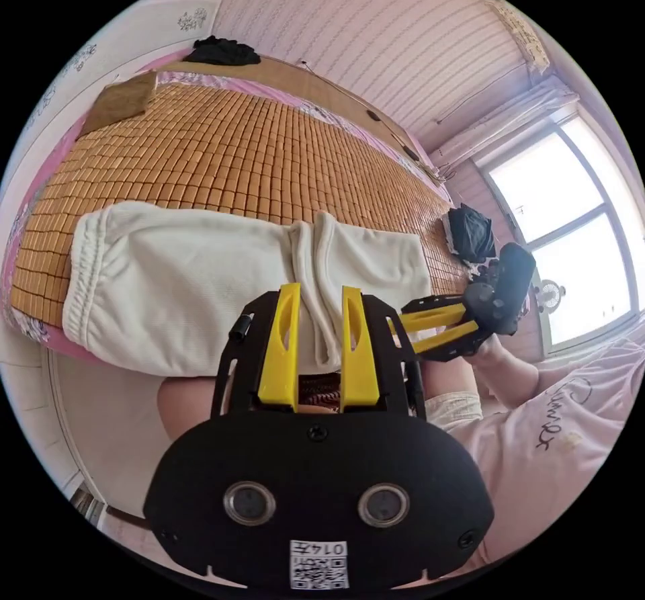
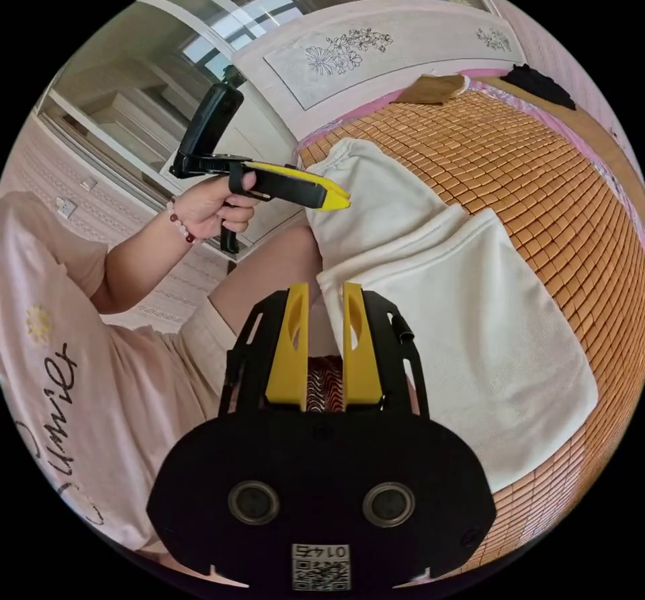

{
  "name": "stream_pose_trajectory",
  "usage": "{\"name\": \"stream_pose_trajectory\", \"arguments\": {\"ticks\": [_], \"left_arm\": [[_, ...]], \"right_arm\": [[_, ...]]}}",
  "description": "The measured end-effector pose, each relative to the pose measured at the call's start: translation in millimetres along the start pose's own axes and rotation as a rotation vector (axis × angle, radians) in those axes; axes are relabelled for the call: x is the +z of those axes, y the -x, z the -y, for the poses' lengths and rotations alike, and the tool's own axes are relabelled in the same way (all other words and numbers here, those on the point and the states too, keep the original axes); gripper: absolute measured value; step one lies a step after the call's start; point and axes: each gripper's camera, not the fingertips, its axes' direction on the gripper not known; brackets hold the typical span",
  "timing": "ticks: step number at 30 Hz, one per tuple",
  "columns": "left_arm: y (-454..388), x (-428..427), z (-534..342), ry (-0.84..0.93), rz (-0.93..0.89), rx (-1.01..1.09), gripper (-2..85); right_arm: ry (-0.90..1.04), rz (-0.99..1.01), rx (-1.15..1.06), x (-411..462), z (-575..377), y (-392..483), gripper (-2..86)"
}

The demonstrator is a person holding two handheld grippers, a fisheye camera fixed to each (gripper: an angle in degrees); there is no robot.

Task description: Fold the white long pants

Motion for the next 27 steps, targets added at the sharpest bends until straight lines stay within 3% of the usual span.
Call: {"name": "stream_pose_trajectory", "arguments": {"ticks": [5, 8, 12, 15, 21, 24, 27], "left_arm": [[-19.9, 13.8, -24.0, 0.008, -0.096, 0.059, 8.9], [-36.4, 41.6, -24.4, 0.111, 0.013, 0.114, 11.6], [-36.6, 59.7, -28.9, 0.189, 0.073, 0.143, 9.8], [-37.4, 47.1, -31.3, 0.197, 0.068, 0.209, 5.9], [-61.3, -12.5, -49.8, 0.041, -0.089, 0.370, 2.2], [-46.0, -41.5, -60.0, -0.026, -0.141, 0.267, 1.3], [-15.0, -25.9, -60.3, 0.075, -0.072, 0.130, 1.6]], "right_arm": [[0.011, -0.355, -0.052, 2.6, 36.9, -44.6, 11.4], [0.020, -0.434, -0.093, 29.2, 60.6, -79.2, 14.5], [0.166, -0.264, 0.021, 74.9, 74.3, -130.3, 11.6], [0.084, -0.212, -0.010, 49.9, 68.3, -130.7, 6.2], [-0.121, -0.072, -0.196, -21.8, 69.1, -107.1, 4.3], [-0.071, -0.024, -0.217, -10.0, 104.1, -105.3, 4.9], [0.122, -0.145, -0.162, 63.8, 133.7, -119.4, 8.6]]}}
